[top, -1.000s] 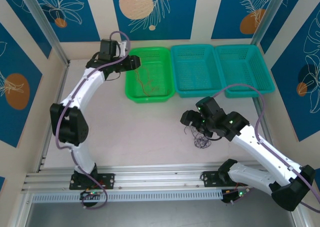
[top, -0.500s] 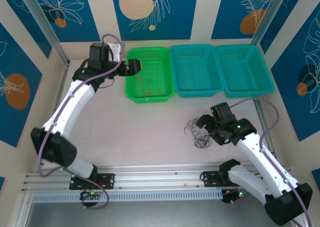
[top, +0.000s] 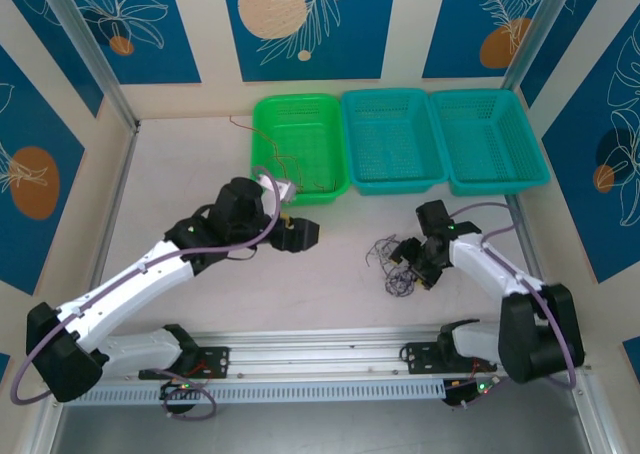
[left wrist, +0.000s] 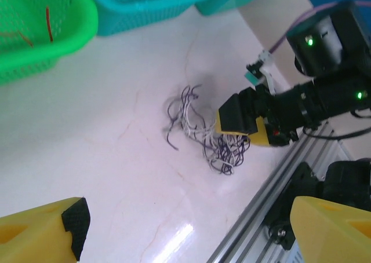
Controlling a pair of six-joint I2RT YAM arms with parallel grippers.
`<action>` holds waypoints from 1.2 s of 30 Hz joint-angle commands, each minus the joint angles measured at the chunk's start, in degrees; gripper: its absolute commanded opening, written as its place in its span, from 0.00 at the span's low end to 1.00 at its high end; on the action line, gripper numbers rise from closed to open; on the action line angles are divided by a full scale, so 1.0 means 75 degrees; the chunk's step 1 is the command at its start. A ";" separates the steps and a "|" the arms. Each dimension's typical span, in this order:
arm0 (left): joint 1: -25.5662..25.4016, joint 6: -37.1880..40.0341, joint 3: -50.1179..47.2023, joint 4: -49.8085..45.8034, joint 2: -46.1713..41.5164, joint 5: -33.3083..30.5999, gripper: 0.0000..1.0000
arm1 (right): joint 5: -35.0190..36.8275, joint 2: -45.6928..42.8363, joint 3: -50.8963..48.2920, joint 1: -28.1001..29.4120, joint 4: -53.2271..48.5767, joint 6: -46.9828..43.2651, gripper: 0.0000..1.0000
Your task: Untangle the cables
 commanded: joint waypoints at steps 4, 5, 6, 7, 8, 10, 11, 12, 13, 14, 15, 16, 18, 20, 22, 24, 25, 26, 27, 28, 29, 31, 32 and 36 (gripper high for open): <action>-0.0074 0.0067 -0.0312 -0.0723 -0.0445 -0.1086 0.88 | -0.0174 0.1033 0.0958 0.1028 0.0488 -0.1443 0.19; -0.0051 0.0139 -0.0281 -0.1051 -0.0428 -0.1284 0.87 | -0.0118 0.1128 0.1090 0.1242 0.0464 -0.1654 0.13; -0.0008 0.0197 -0.0267 -0.1345 -0.0410 -0.1449 0.86 | -0.0092 0.1226 0.1241 0.1509 0.0463 -0.1926 0.08; 0.0053 0.0262 -0.0294 -0.1545 -0.0394 -0.1479 0.85 | -0.0128 0.1307 0.1368 0.1774 0.0478 -0.2145 0.05; 0.0096 0.0316 -0.0340 -0.1624 -0.0398 -0.1418 0.84 | -0.0204 0.1371 0.1483 0.1983 0.0529 -0.2304 0.02; 0.0240 0.0482 -0.0528 -0.1623 -0.0415 -0.1162 0.84 | -0.0563 0.1518 0.1671 0.2390 0.0705 -0.2612 0.00; 0.0294 0.0623 -0.0627 -0.1560 -0.0427 -0.0960 0.84 | -0.0776 0.1578 0.1735 0.2528 0.0781 -0.2721 0.00; 0.0380 0.0872 -0.0737 -0.1496 -0.0416 -0.0677 0.84 | -0.0977 0.1619 0.1808 0.2689 0.0873 -0.2815 0.00; 0.0443 0.1098 -0.0829 -0.1478 -0.0376 -0.0526 0.84 | -0.1053 0.1648 0.1871 0.2829 0.0942 -0.2873 0.00; 0.0507 0.1241 -0.0910 -0.1489 -0.0342 -0.0502 0.82 | -0.1038 0.1670 0.1918 0.2945 0.0974 -0.2891 0.00; 0.0589 0.1386 -0.1034 -0.1455 -0.0286 -0.0478 0.81 | -0.0984 0.1696 0.1962 0.3031 0.0979 -0.2913 0.00; 0.0704 0.1459 -0.1168 -0.1393 -0.0199 -0.0370 0.78 | -0.0936 0.1751 0.1998 0.3076 0.0966 -0.2924 0.00; 0.0892 0.1482 -0.1408 -0.1116 0.0013 0.0156 0.74 | -0.0877 0.1845 0.2049 0.3109 0.0895 -0.2980 0.00; 0.0946 0.1353 -0.1654 -0.0725 0.0274 0.0583 0.72 | -0.0828 0.1944 0.2104 0.3142 0.0800 -0.3028 0.00; 0.0969 0.1084 -0.1875 -0.0256 0.0591 0.0901 0.70 | -0.0812 0.2043 0.2156 0.3176 0.0701 -0.3061 0.00; 0.0970 0.0696 -0.2118 0.0386 0.0877 0.1159 0.67 | -0.0817 0.2137 0.2215 0.3224 0.0651 -0.3065 0.00; 0.0966 0.0420 -0.2251 0.0812 0.1051 0.1281 0.65 | -0.0795 0.2201 0.2244 0.3256 0.0633 -0.3036 0.00; 0.0958 0.0202 -0.2326 0.1136 0.1201 0.1368 0.63 | -0.0768 0.2249 0.2281 0.3289 0.0615 -0.3002 0.00; 0.0948 -0.0024 -0.2372 0.1433 0.1398 0.1423 0.61 | -0.0715 0.2300 0.2293 0.3326 0.0603 -0.2958 0.00; 0.0938 -0.0178 -0.2374 0.1658 0.1605 0.1406 0.61 | -0.0657 0.2351 0.2319 0.3369 0.0587 -0.2882 0.00; 0.0938 -0.0309 -0.2367 0.1795 0.1745 0.1353 0.60 | -0.0620 0.2390 0.2336 0.3412 0.0586 -0.2821 0.00; 0.0941 -0.0550 -0.2321 0.1999 0.2091 0.0989 0.56 | -0.0552 0.2437 0.2317 0.3497 0.0639 -0.2639 0.00; 0.0942 -0.0613 -0.2276 0.2036 0.2233 0.0846 0.54 | -0.0543 0.2436 0.2290 0.3542 0.0697 -0.2575 0.00; 0.0938 -0.0764 -0.2008 0.2225 0.2831 0.0783 0.38 | -0.0494 0.2507 0.2234 0.3704 0.0786 -0.2343 0.00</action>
